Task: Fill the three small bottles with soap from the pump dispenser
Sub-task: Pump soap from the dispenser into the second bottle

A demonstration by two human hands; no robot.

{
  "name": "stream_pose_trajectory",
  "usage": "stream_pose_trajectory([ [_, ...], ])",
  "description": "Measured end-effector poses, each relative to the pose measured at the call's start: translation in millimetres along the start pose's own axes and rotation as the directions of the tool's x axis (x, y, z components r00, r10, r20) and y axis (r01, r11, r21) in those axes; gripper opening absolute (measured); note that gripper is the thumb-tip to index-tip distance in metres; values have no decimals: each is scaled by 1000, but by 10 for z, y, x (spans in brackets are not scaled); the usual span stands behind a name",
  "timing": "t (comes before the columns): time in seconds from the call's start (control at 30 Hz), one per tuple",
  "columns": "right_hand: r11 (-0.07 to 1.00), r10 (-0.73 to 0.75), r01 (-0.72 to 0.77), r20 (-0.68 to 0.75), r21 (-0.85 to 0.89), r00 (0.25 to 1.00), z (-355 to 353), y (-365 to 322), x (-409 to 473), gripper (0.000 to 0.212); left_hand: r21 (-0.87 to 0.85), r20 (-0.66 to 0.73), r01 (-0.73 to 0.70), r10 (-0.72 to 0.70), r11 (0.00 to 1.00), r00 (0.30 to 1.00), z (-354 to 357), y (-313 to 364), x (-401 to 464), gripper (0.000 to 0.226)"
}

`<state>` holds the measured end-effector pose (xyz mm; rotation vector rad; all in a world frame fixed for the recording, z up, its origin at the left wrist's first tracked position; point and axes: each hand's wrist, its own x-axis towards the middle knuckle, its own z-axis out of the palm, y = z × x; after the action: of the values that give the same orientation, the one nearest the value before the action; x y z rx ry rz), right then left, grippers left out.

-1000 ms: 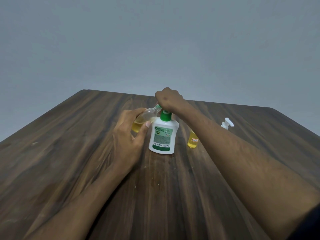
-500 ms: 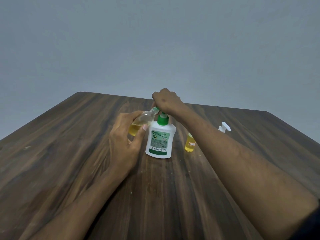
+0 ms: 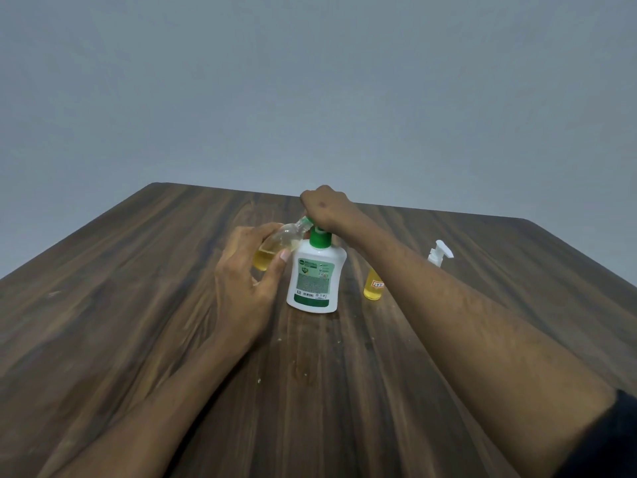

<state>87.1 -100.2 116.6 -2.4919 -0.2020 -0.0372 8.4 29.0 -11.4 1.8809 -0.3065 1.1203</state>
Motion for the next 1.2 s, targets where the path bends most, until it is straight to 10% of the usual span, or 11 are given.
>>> stream_pose_trajectory([
  [1.2, 996, -6, 3, -25, -89, 1000, 18, 11, 56, 22, 7, 3, 1, -2, 1000, 1000, -6, -4, -1, 29],
])
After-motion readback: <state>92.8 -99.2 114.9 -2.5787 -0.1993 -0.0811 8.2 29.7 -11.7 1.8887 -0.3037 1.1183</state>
